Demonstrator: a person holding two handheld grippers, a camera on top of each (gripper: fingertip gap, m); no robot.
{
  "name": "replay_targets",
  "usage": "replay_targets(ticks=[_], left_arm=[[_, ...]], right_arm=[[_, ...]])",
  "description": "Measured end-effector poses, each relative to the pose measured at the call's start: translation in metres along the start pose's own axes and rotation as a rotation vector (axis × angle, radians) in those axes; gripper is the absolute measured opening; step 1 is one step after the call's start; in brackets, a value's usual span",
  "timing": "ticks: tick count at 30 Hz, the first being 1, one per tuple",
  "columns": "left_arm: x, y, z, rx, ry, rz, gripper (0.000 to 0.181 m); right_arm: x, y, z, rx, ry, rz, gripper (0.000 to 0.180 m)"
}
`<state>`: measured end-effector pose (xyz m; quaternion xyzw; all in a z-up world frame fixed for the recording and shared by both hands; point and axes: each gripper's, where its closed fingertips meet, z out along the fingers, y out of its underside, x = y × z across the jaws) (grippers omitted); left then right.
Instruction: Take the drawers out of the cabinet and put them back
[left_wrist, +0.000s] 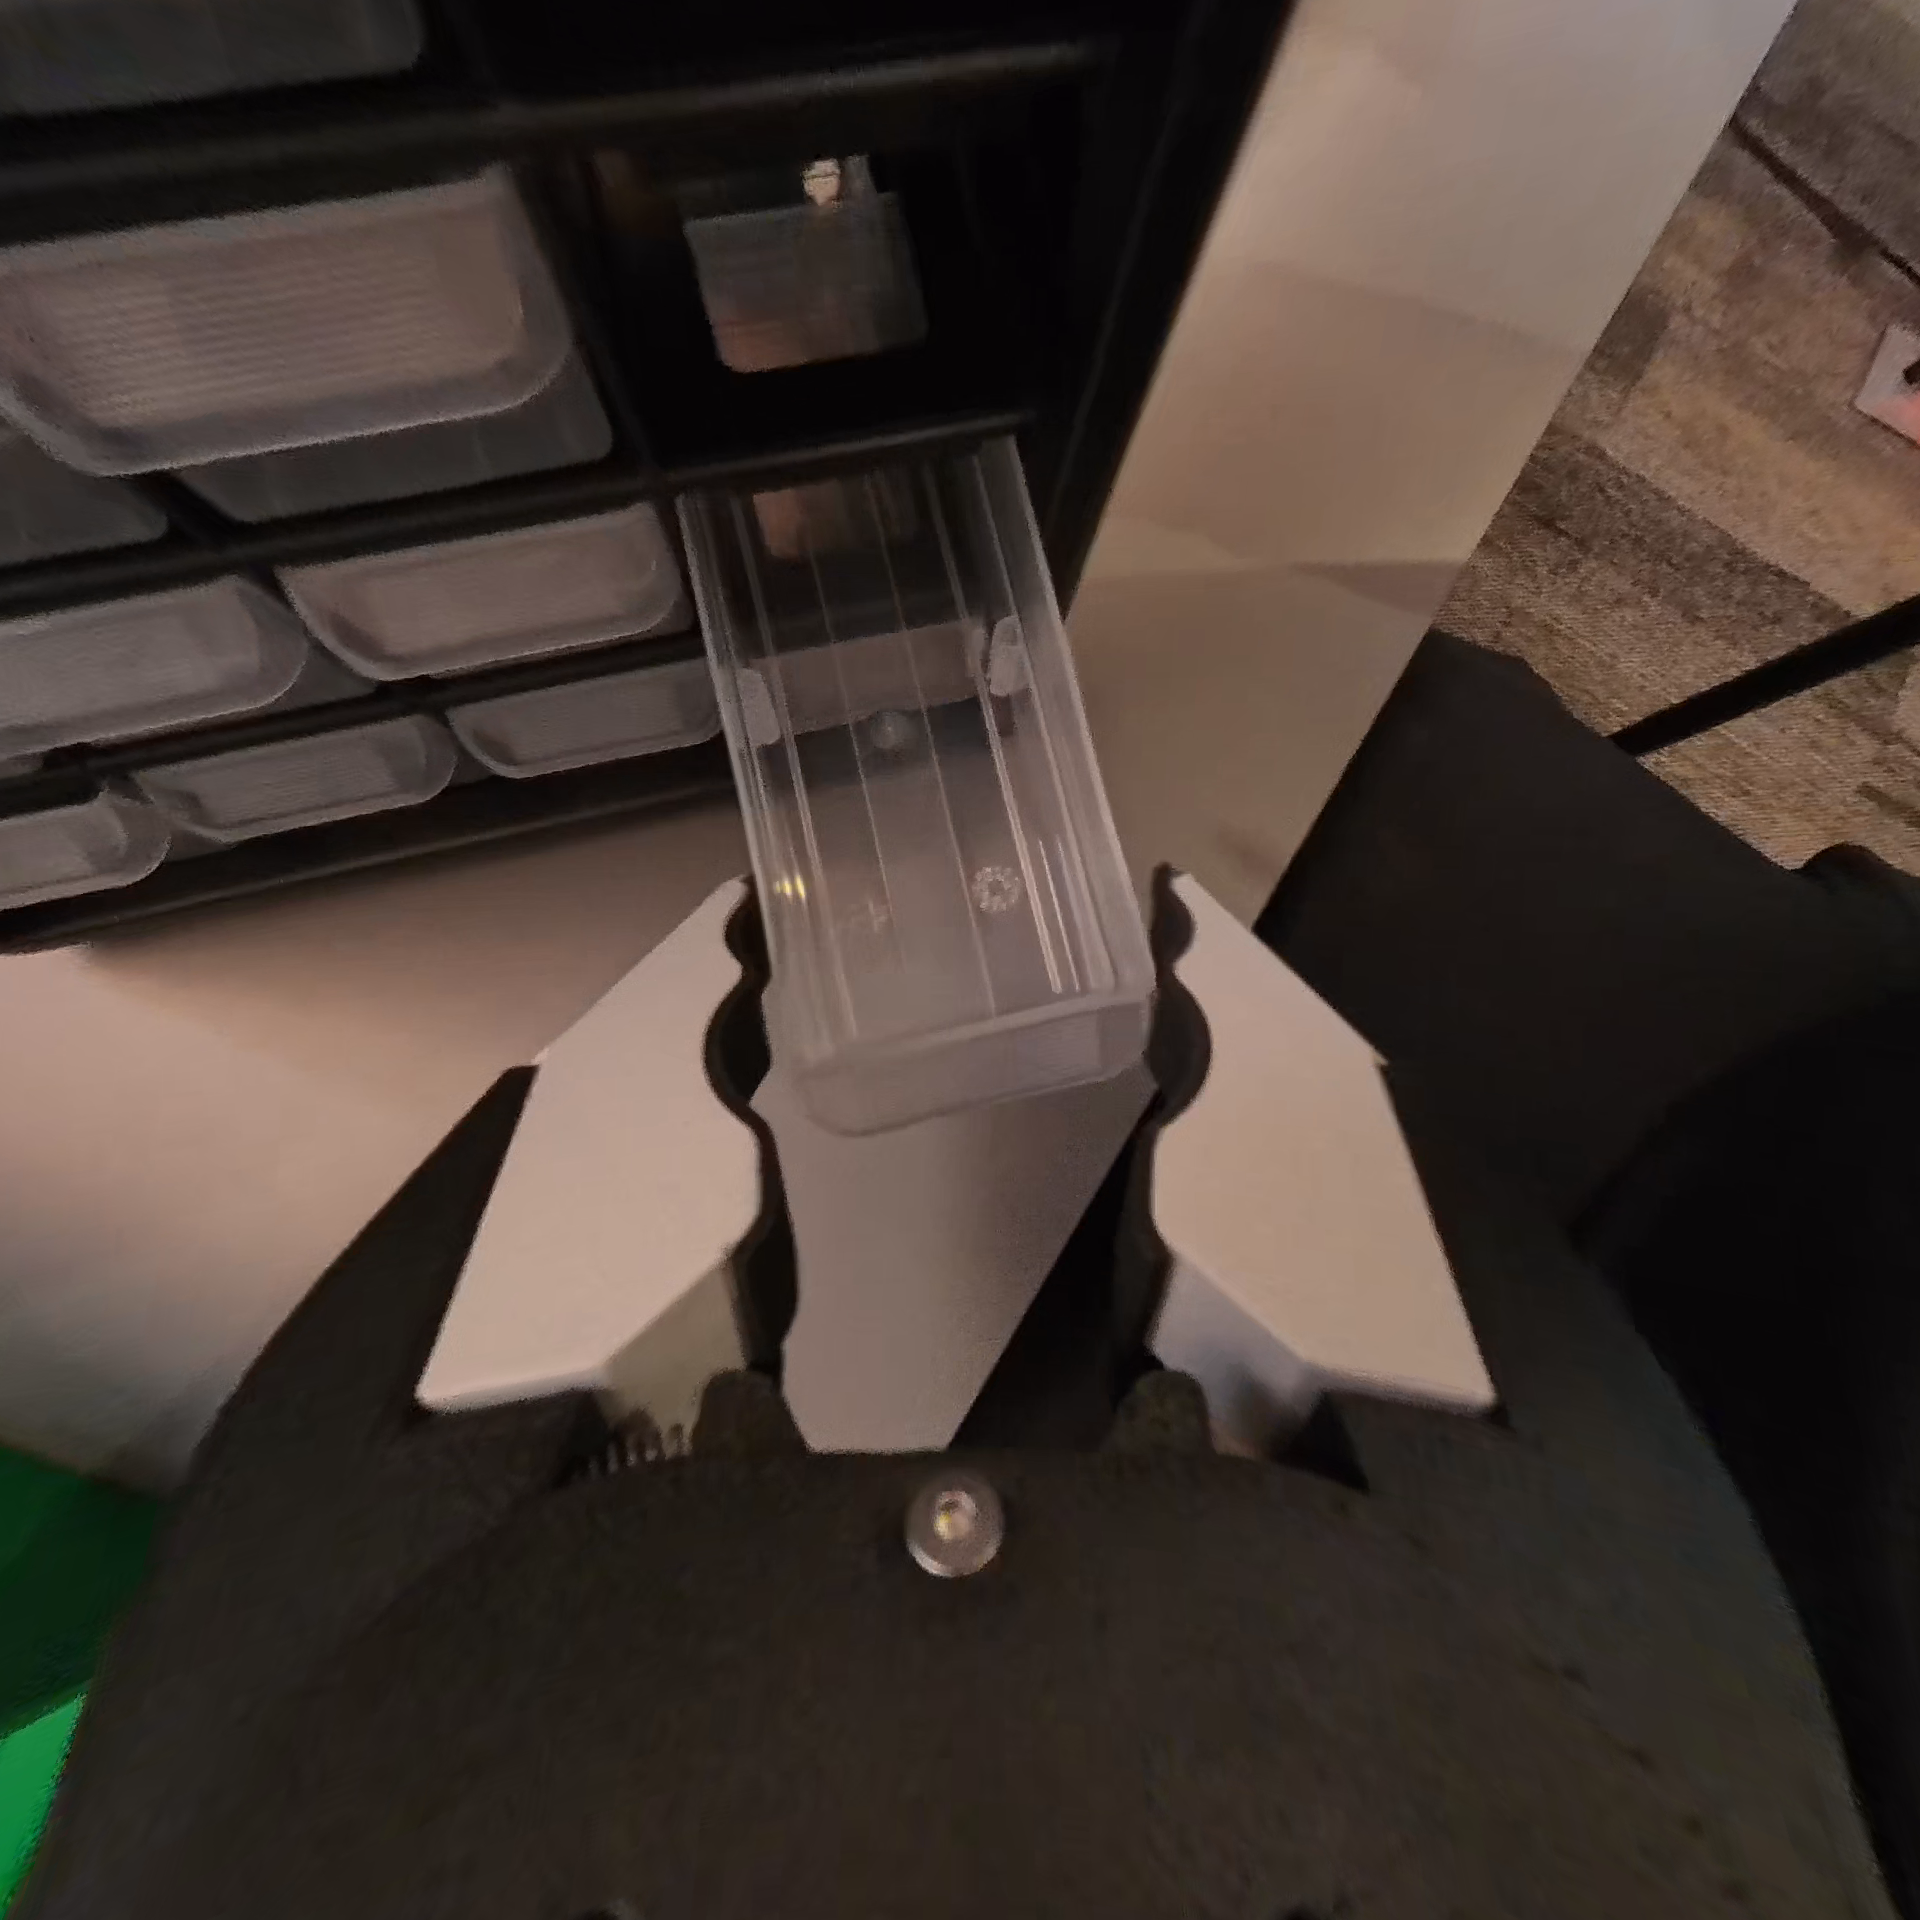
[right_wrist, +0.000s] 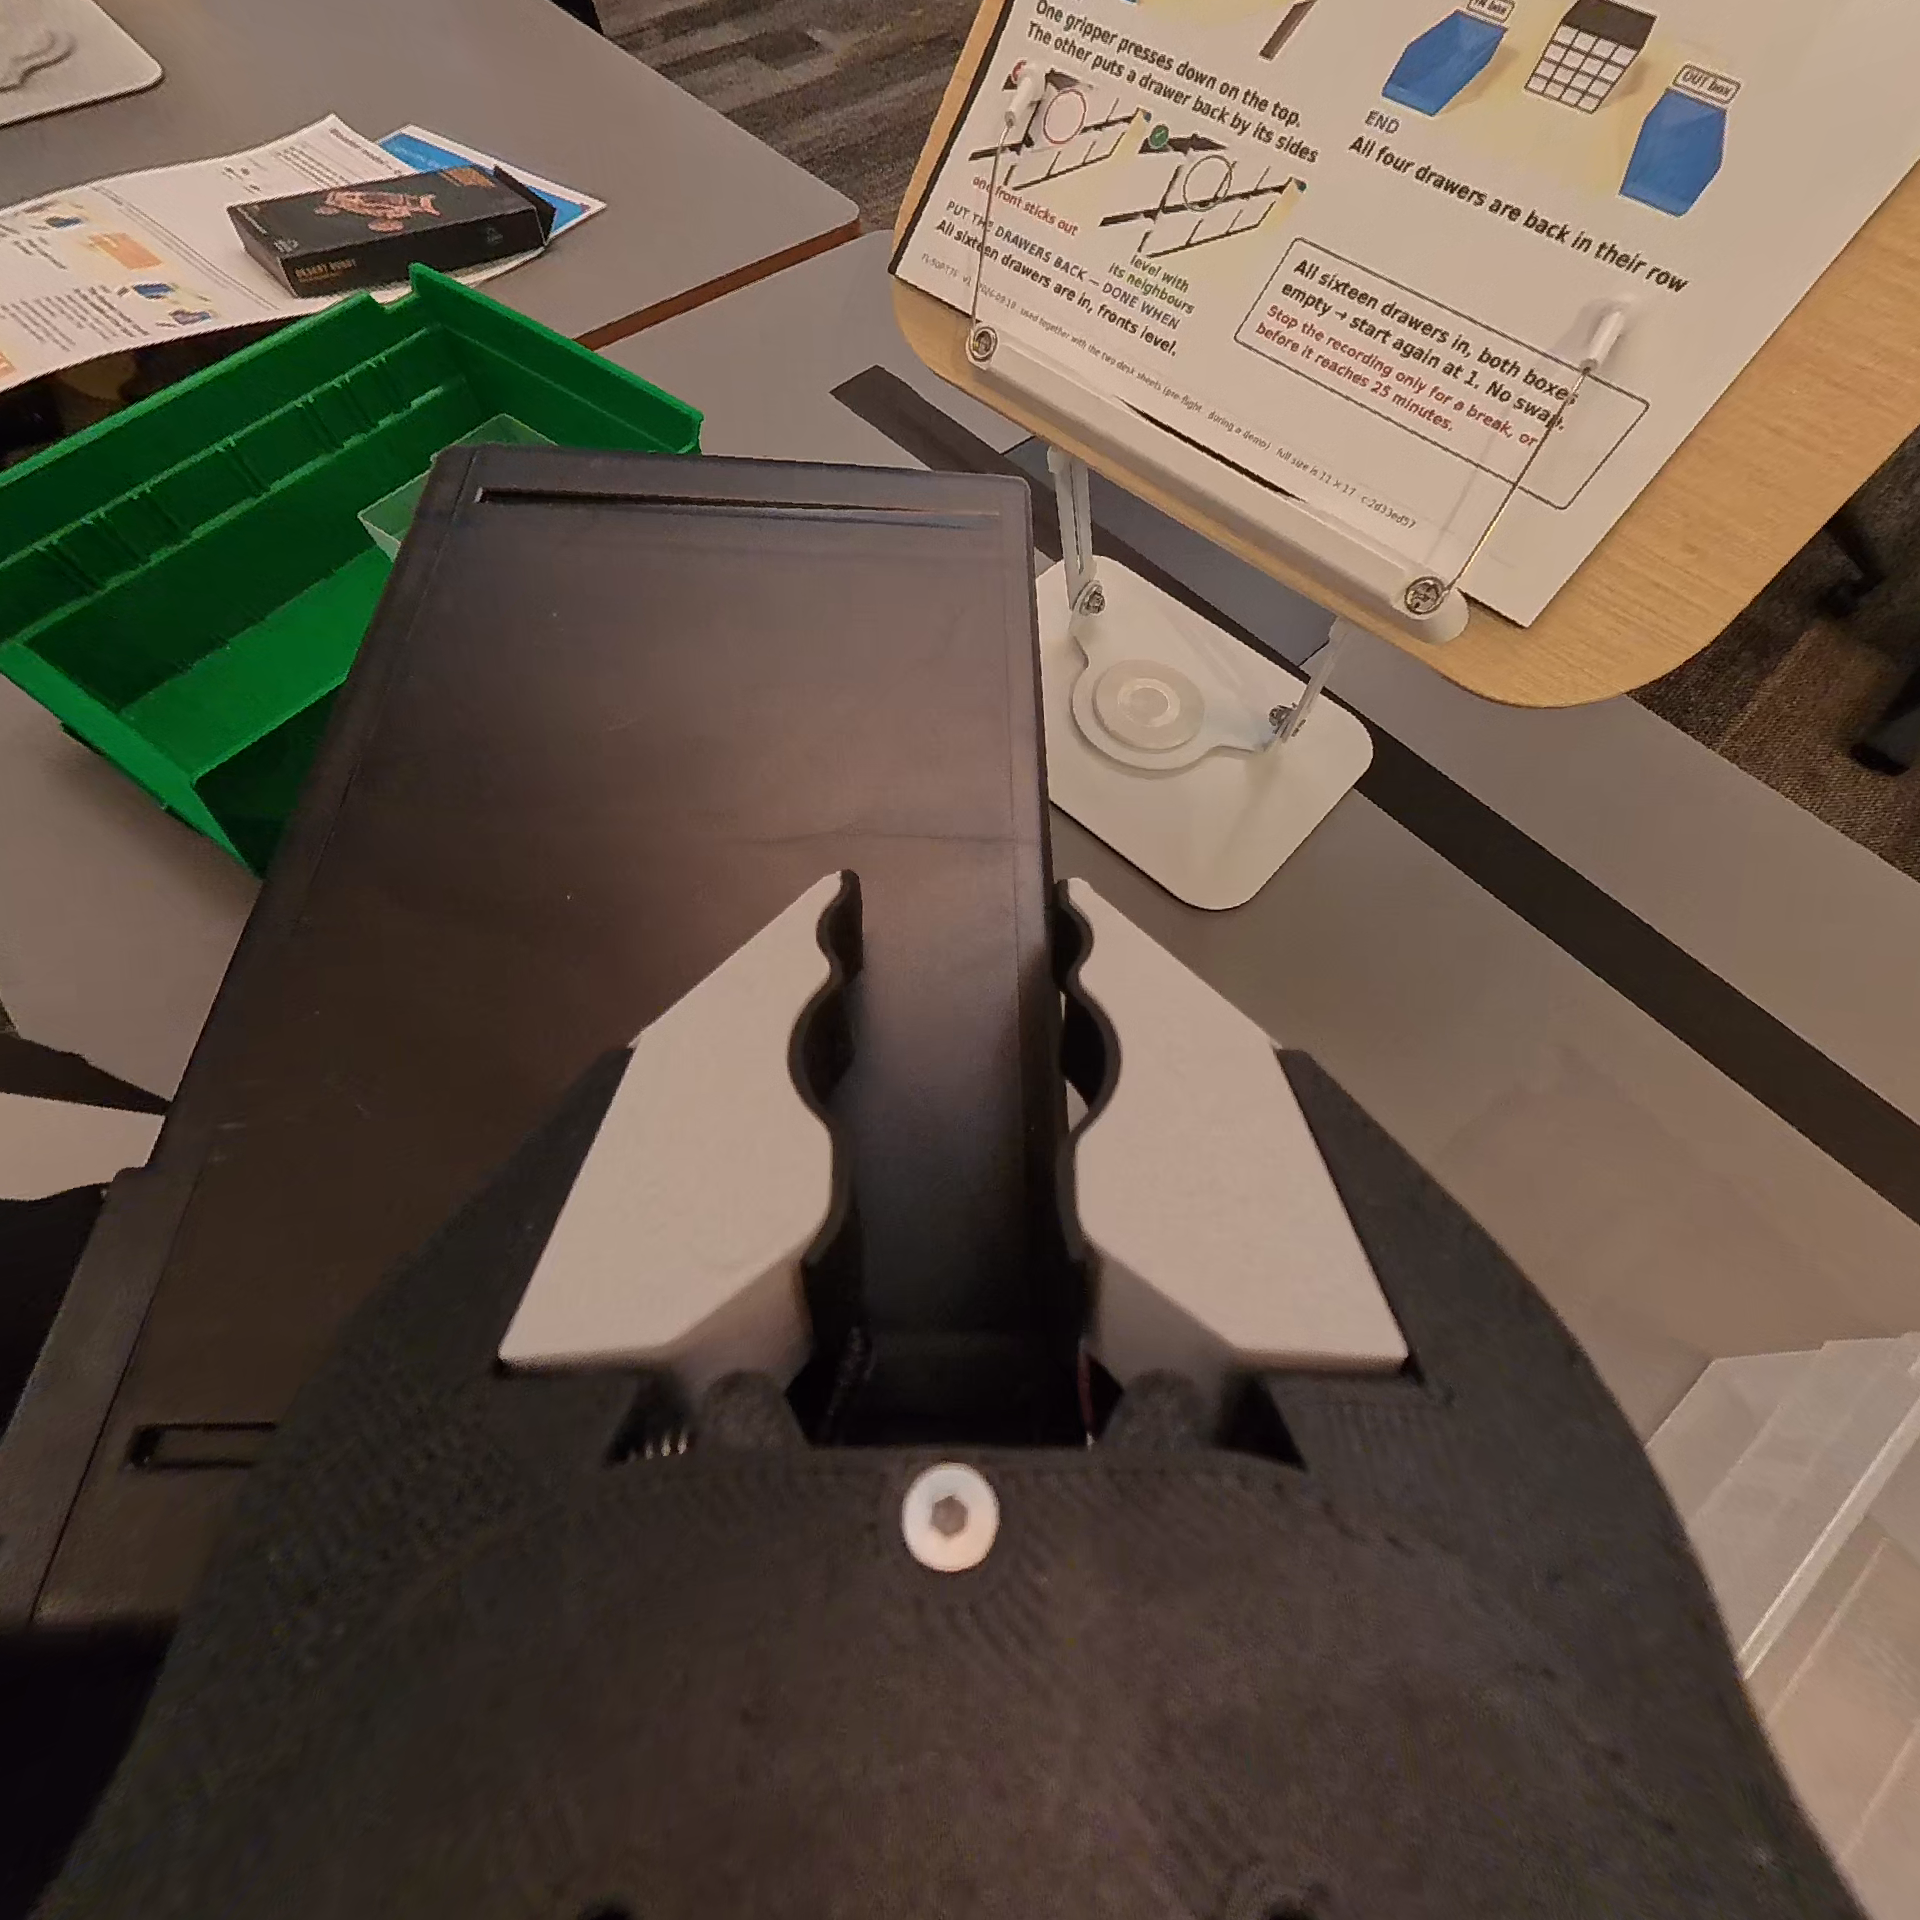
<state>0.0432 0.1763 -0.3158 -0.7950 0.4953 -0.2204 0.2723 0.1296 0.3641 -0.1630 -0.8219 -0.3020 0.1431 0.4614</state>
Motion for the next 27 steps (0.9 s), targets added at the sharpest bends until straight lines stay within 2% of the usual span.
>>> replay_targets(ticks=[2,4,7,9,10,13,16,17,18,22,25,27], left_arm=[[0.010,0.004,-0.008,0.007,0.035,0.030,0.091],[0.011,0.012,-0.024,0.034,0.028,0.076,0.094],[0.002,0.023,-0.050,0.103,0.022,0.083,0.082],[-0.013,0.031,-0.053,0.102,-0.008,0.062,0.072],[-0.025,0.037,-0.050,0.073,-0.052,0.050,0.064],[-0.033,0.033,-0.033,0.064,-0.069,0.073,0.061],[-0.038,0.022,-0.027,0.053,-0.093,0.066,0.070],[-0.041,0.013,-0.029,0.092,-0.112,0.074,0.059],[-0.038,0.006,-0.029,0.120,-0.095,0.083,0.057],[-0.057,-0.008,-0.017,0.118,-0.227,0.079,0.070],[-0.066,-0.017,-0.002,0.121,-0.261,-0.006,0.082],[-0.071,-0.017,0.009,0.096,-0.266,-0.039,0.084]], right_arm=[[0.000,0.000,0.000,0.001,-0.001,0.000,0.035],[0.000,0.000,0.000,0.000,-0.001,0.000,0.035],[0.000,0.000,0.000,-0.001,-0.005,-0.001,0.035],[0.000,0.000,0.000,-0.002,-0.006,-0.001,0.035],[0.000,0.000,0.000,-0.002,-0.005,-0.001,0.035],[0.000,0.000,0.000,0.000,-0.001,-0.001,0.035],[0.004,-0.001,0.000,0.007,0.013,0.000,0.035],[0.003,-0.001,0.000,0.007,0.006,0.004,0.035],[0.003,0.000,0.000,0.007,0.004,0.004,0.035],[0.003,-0.001,0.000,0.008,0.003,0.002,0.035],[0.003,-0.001,0.000,0.011,0.001,0.002,0.035],[0.003,-0.001,0.000,0.011,0.001,0.002,0.035]])
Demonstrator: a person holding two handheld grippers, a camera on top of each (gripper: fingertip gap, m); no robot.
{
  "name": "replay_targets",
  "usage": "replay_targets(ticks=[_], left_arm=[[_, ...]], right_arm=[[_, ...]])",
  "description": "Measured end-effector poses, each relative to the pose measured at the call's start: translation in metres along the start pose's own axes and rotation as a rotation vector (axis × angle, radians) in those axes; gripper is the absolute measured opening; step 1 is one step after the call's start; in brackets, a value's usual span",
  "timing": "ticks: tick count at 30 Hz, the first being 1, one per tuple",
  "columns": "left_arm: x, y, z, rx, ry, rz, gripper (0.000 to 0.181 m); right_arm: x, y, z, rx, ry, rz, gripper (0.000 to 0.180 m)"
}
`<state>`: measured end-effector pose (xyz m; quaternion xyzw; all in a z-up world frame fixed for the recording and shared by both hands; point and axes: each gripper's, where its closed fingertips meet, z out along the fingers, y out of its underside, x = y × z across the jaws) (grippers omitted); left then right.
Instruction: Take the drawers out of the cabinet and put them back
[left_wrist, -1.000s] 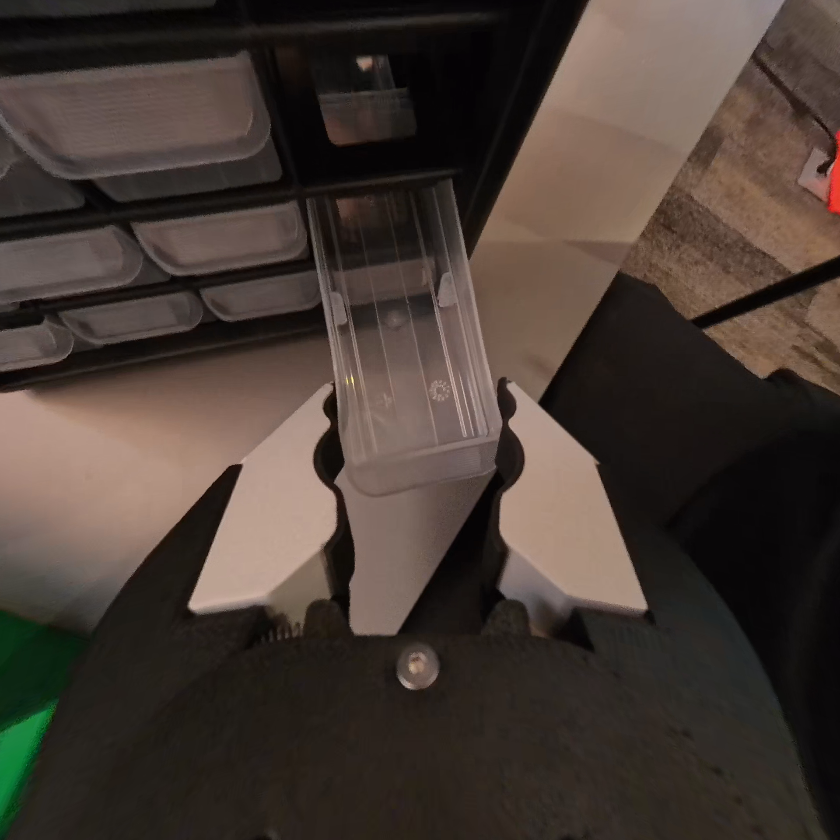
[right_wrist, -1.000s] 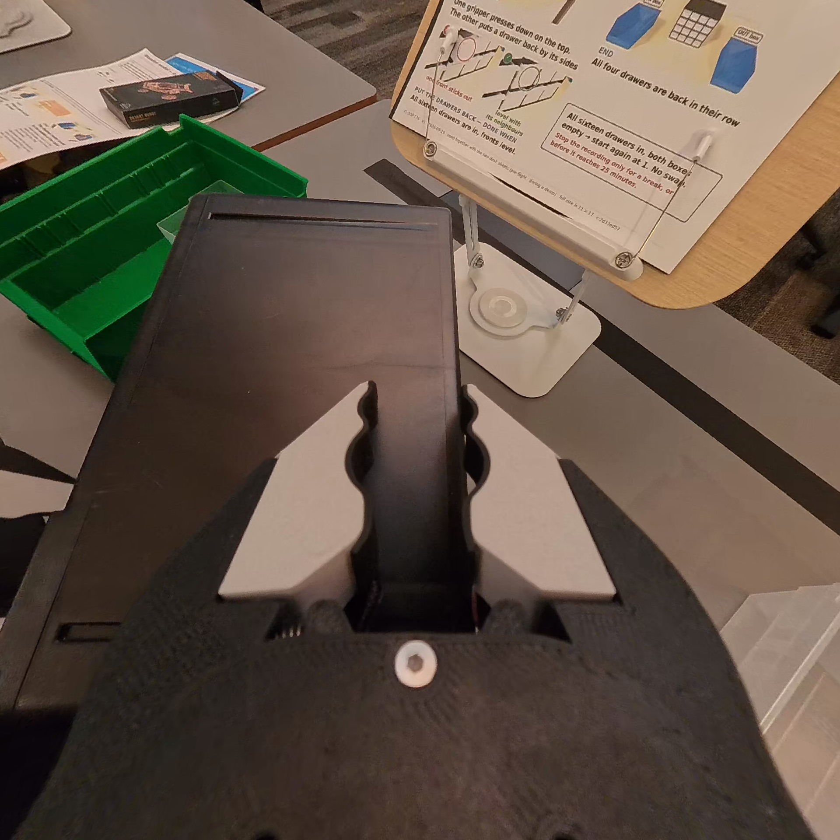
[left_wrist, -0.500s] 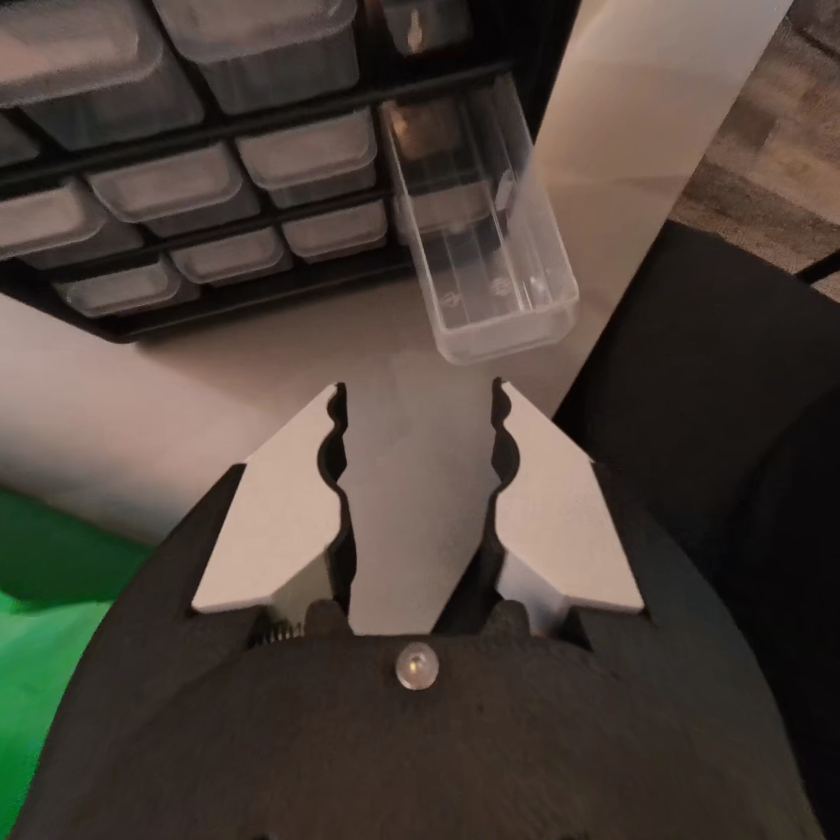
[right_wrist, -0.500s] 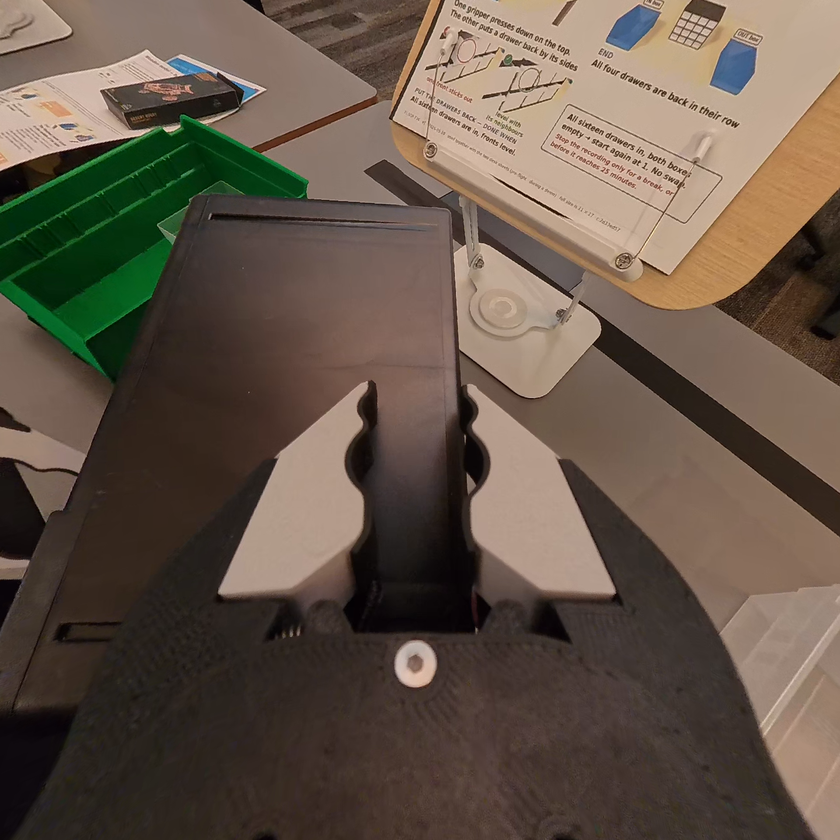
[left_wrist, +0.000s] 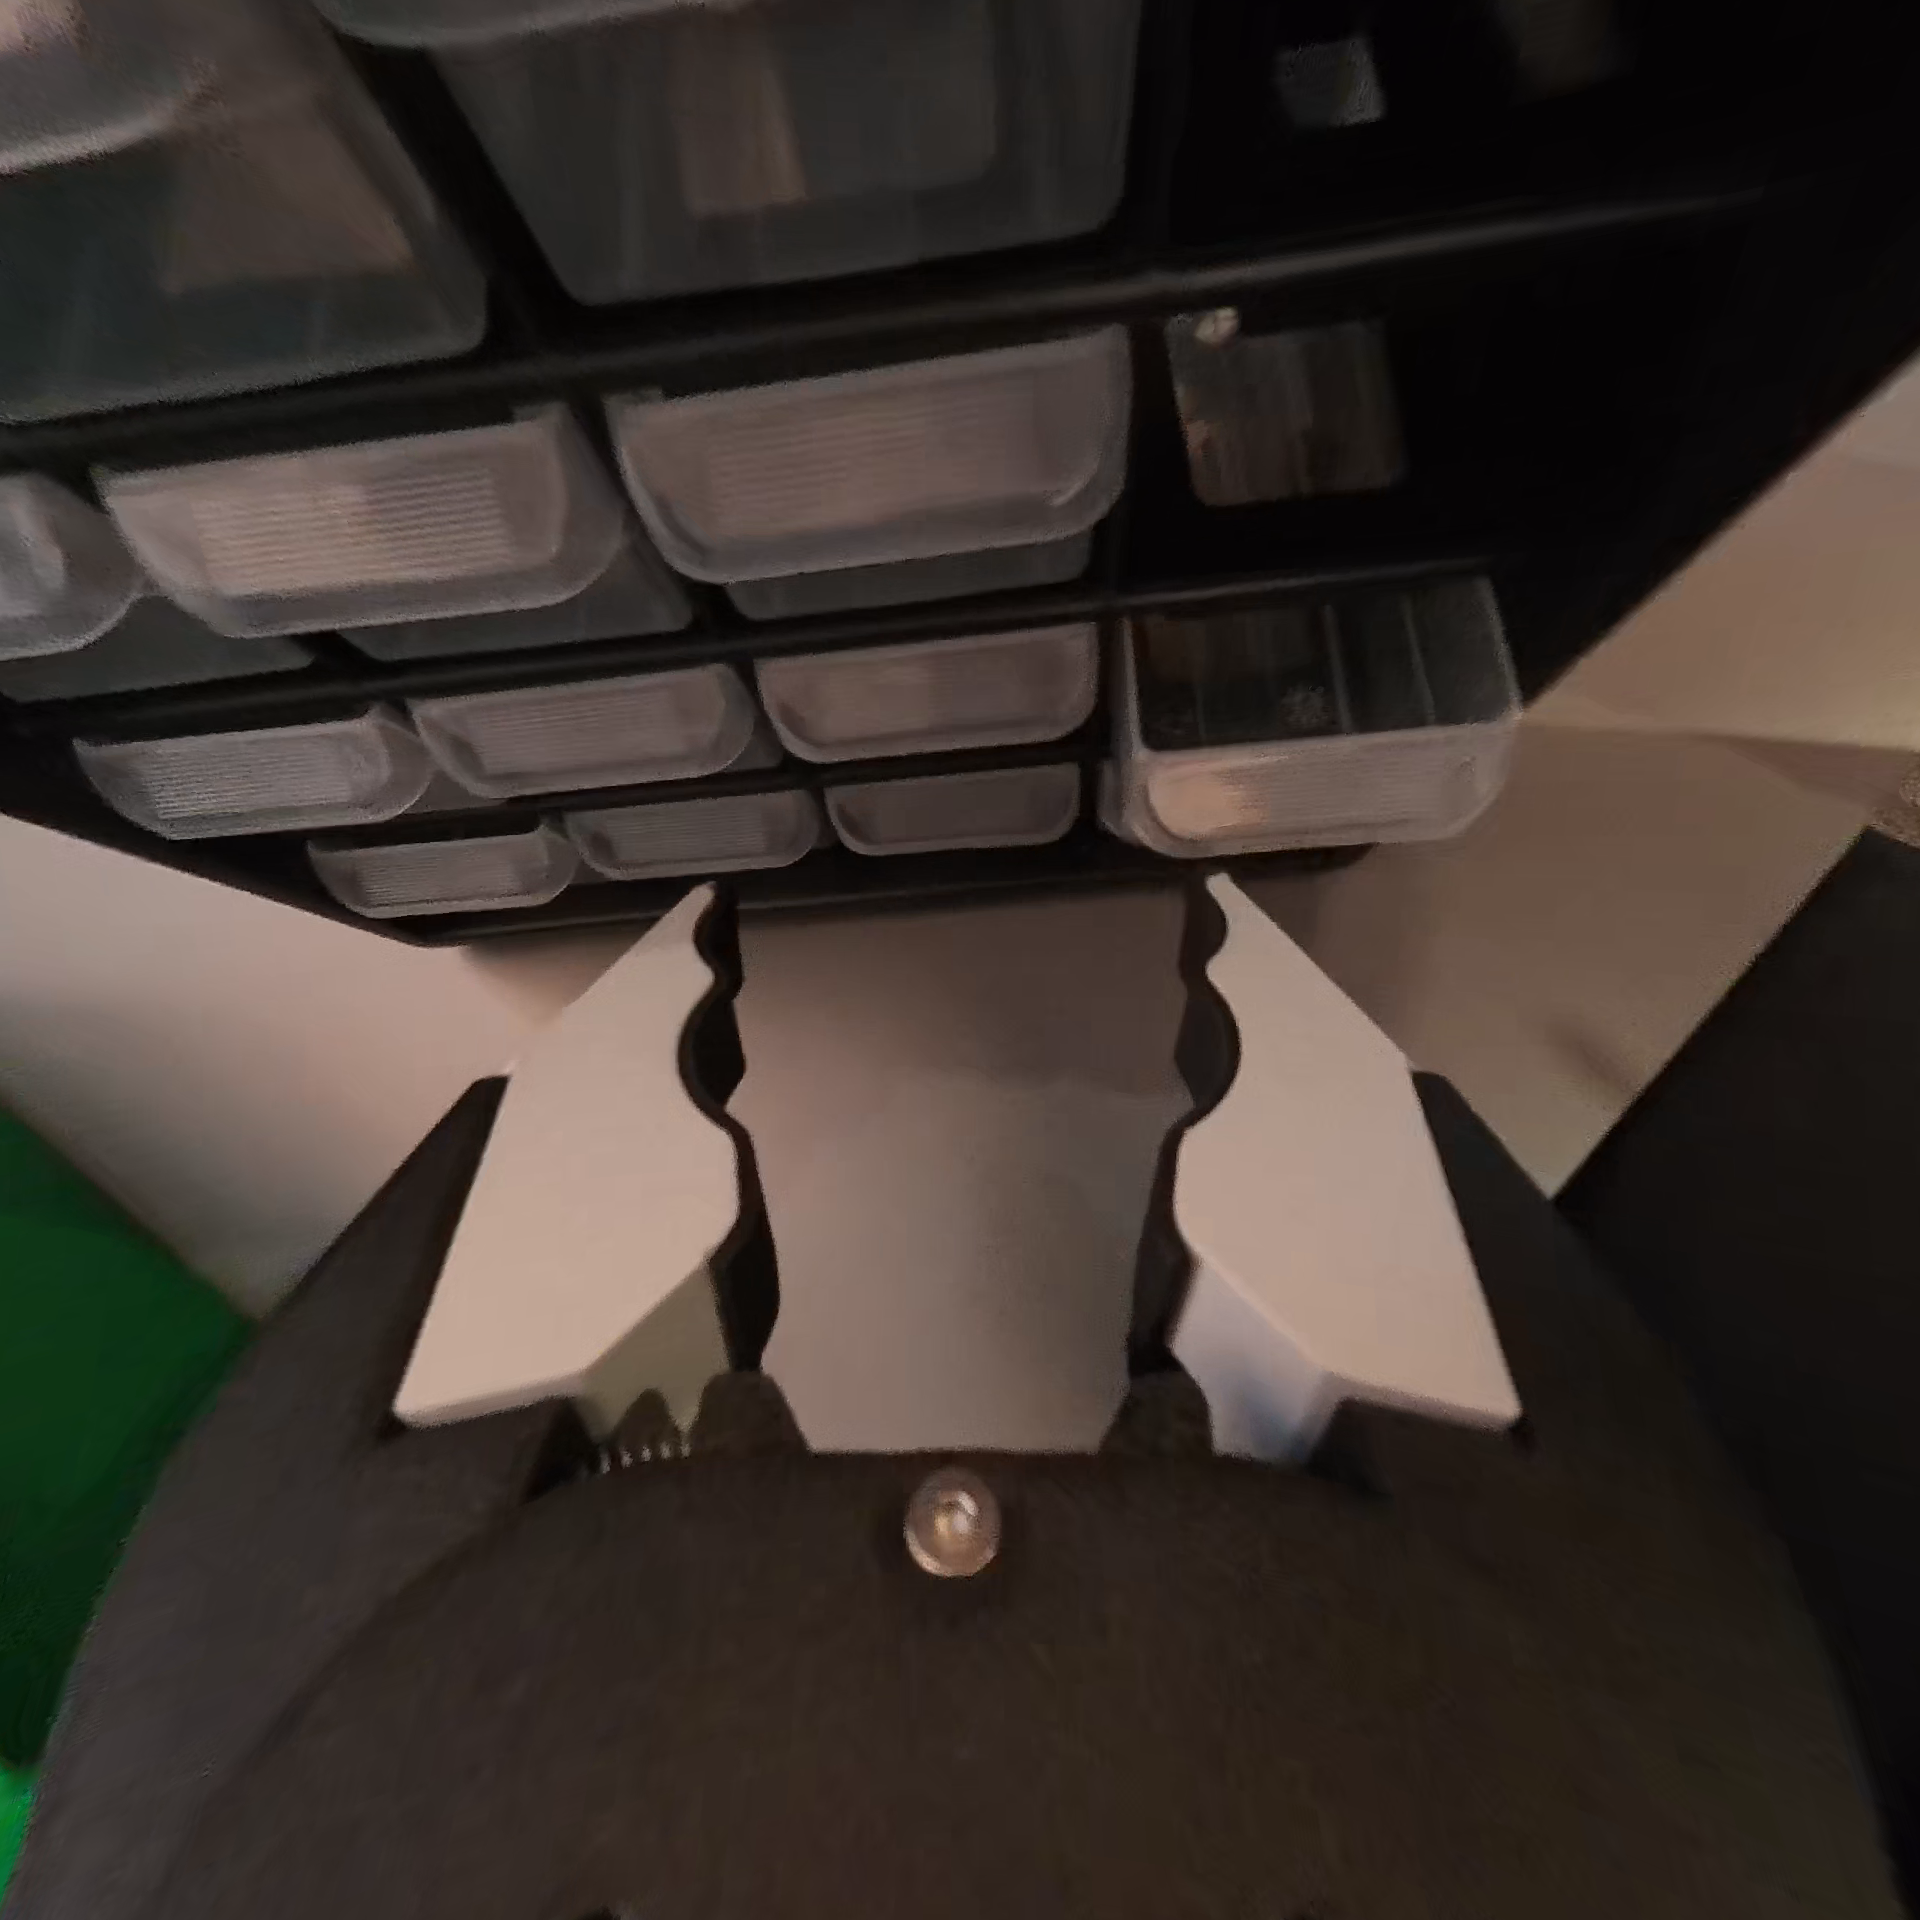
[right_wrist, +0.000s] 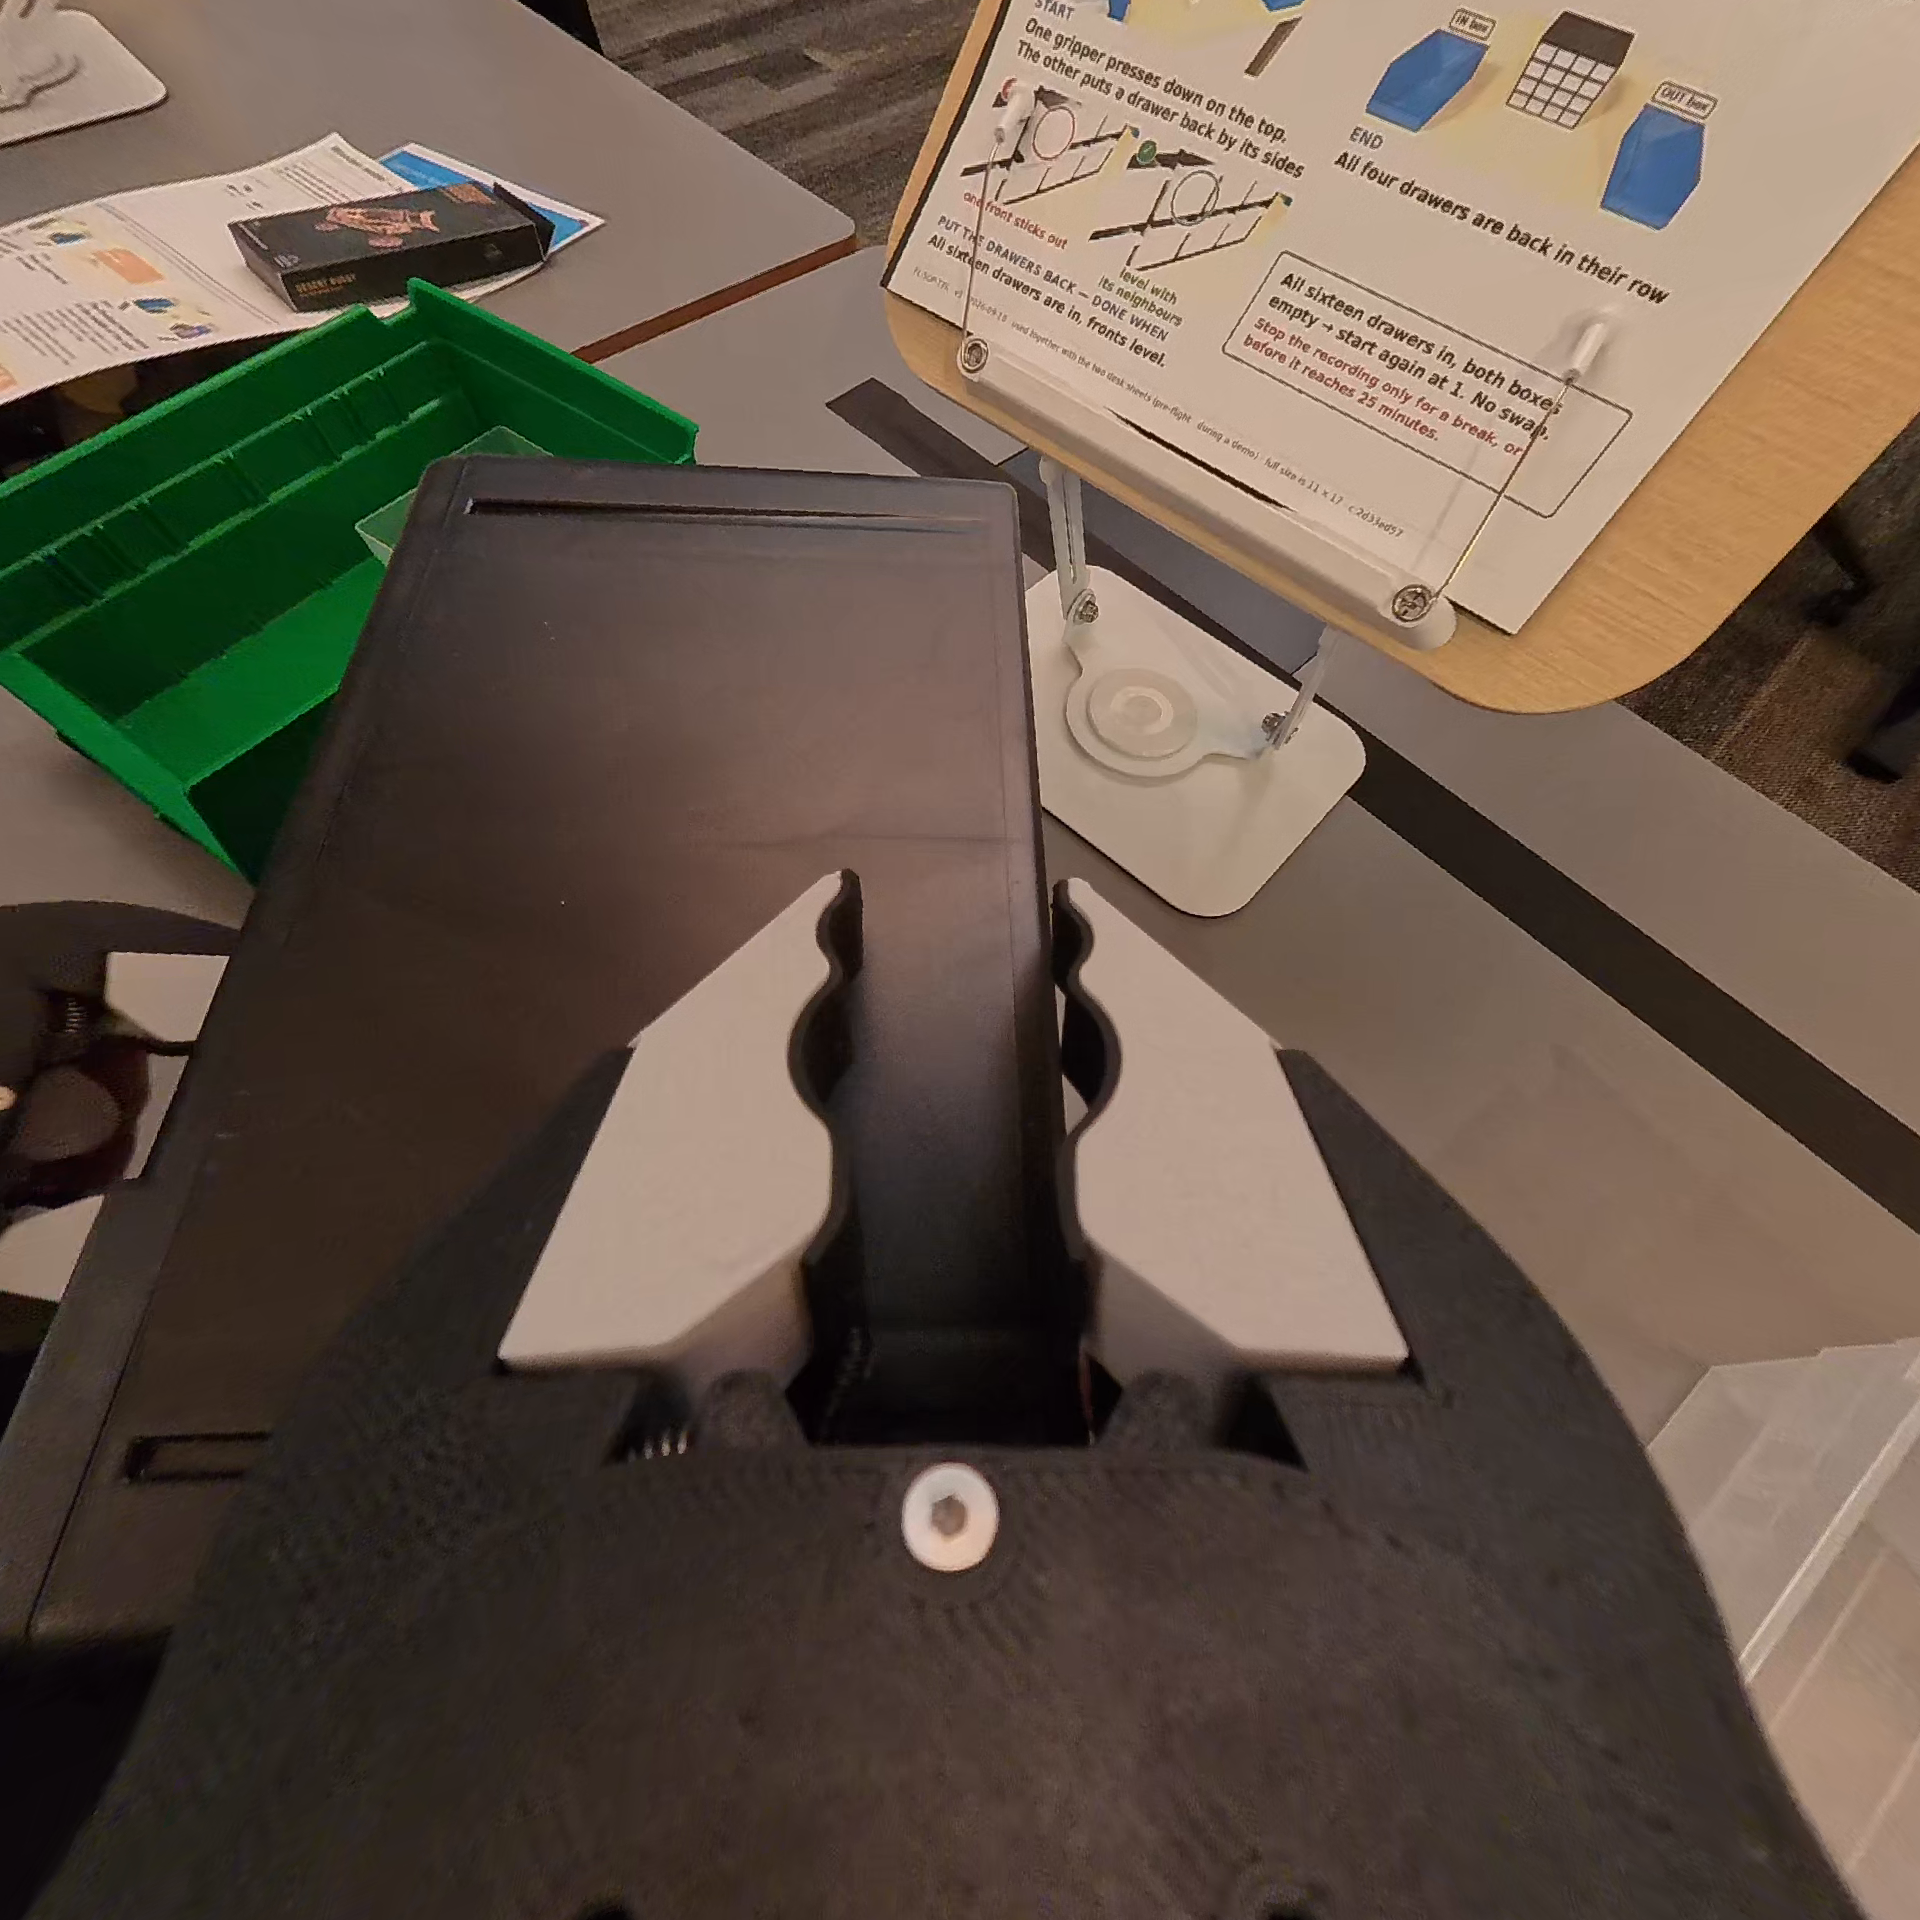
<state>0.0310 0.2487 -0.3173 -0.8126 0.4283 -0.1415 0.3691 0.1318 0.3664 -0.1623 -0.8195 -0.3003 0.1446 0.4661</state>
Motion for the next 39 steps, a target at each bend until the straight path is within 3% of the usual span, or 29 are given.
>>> replay_targets(ticks=[7,12,16,19,22,25,28,33,39], left_arm=[[-0.007,-0.012,0.021,0.022,-0.031,-0.133,0.104],[-0.011,-0.009,0.014,-0.026,-0.026,-0.100,0.111],[-0.042,-0.020,-0.044,-0.005,-0.074,-0.040,0.096],[-0.115,-0.018,-0.100,0.025,-0.268,-0.029,0.078],[-0.191,0.003,-0.128,0.009,-0.372,-0.094,0.059],[-0.247,0.046,-0.114,-0.098,-0.382,-0.182,0.053],[-0.270,0.073,-0.074,-0.133,-0.309,-0.289,0.055],[-0.286,0.087,-0.016,-0.174,-0.294,-0.302,0.057],[-0.281,0.082,0.009,-0.169,-0.180,-0.331,0.013]], right_arm=[[0.000,0.000,0.000,0.002,0.000,-0.003,0.035],[0.000,0.000,0.000,0.003,-0.003,-0.003,0.035],[0.000,0.000,-0.001,0.008,-0.009,0.001,0.034],[0.000,0.000,-0.001,0.006,-0.011,0.001,0.034],[0.000,0.000,0.000,0.003,-0.009,0.001,0.033],[0.000,0.000,-0.001,0.004,-0.007,0.002,0.033],[0.001,0.000,-0.001,0.003,-0.008,0.004,0.034],[0.001,0.000,0.000,0.002,-0.005,0.004,0.032],[0.001,0.000,0.000,0.004,-0.005,0.001,0.032]])
